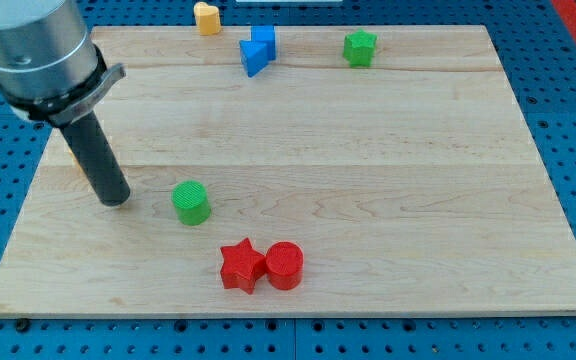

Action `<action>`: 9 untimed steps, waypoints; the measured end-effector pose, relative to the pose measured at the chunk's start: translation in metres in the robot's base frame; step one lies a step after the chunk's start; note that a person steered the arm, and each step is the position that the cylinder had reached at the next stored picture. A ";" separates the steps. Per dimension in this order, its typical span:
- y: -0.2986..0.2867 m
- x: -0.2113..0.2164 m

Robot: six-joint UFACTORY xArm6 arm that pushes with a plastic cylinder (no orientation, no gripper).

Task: Move the green circle towards the center right

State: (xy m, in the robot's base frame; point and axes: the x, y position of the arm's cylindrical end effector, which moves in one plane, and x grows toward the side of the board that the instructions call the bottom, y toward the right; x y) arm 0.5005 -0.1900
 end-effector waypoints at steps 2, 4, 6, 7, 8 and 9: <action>0.101 0.005; 0.158 -0.004; 0.219 -0.045; 0.216 -0.035; 0.200 -0.017; 0.257 -0.027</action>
State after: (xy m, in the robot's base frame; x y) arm 0.4735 0.0671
